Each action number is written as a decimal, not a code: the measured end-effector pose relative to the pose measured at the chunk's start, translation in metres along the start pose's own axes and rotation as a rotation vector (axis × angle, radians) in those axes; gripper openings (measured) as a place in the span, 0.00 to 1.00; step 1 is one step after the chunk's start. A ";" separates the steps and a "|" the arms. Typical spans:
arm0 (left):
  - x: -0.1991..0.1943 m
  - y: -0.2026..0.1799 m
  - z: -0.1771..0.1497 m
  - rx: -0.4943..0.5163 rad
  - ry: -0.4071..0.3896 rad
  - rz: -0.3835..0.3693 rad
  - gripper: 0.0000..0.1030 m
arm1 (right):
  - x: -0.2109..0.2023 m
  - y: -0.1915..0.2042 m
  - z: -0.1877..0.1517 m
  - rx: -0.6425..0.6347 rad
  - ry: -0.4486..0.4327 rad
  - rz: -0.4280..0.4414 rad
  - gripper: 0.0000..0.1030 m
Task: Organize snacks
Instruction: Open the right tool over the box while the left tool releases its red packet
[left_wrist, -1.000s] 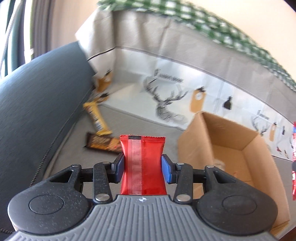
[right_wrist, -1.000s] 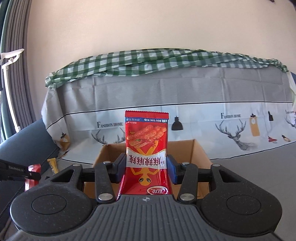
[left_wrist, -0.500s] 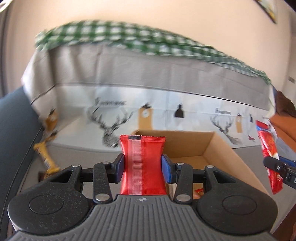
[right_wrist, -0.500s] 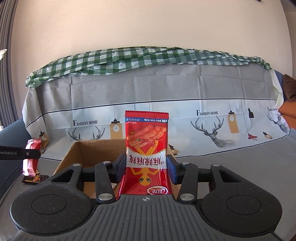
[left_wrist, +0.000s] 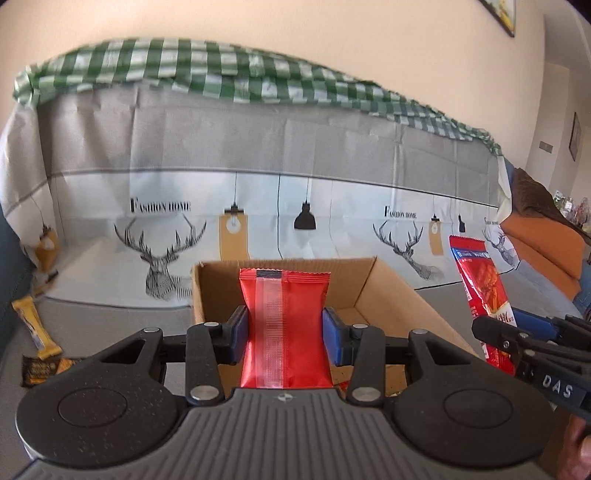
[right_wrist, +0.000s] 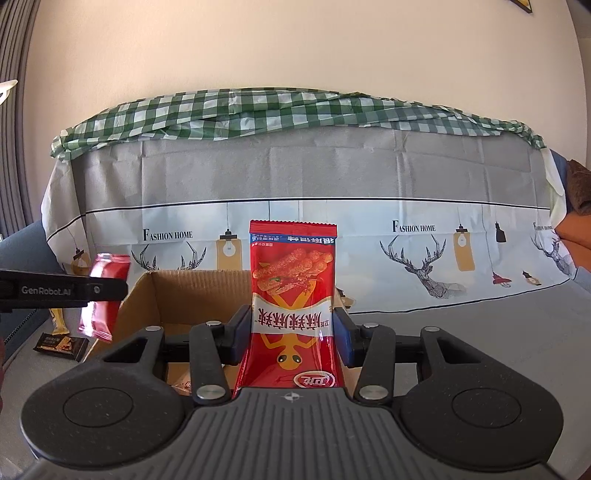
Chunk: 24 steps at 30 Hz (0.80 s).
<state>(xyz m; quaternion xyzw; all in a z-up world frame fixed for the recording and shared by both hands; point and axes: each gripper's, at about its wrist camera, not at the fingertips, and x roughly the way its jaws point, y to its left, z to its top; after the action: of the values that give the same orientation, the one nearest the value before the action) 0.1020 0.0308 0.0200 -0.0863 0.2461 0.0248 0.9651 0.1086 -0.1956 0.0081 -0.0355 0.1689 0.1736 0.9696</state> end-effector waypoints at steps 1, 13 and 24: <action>0.003 0.000 0.000 -0.003 0.006 -0.001 0.45 | 0.001 0.001 0.000 -0.002 0.002 0.001 0.47; 0.012 -0.004 0.007 -0.030 0.008 -0.028 0.45 | 0.003 0.008 -0.001 -0.024 0.001 0.002 0.47; 0.015 -0.009 0.017 -0.073 -0.007 -0.126 0.85 | 0.005 0.008 -0.002 0.009 -0.023 -0.079 0.80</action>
<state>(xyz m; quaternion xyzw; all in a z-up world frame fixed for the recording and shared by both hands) 0.1241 0.0251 0.0287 -0.1369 0.2357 -0.0269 0.9618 0.1094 -0.1869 0.0049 -0.0358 0.1569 0.1347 0.9777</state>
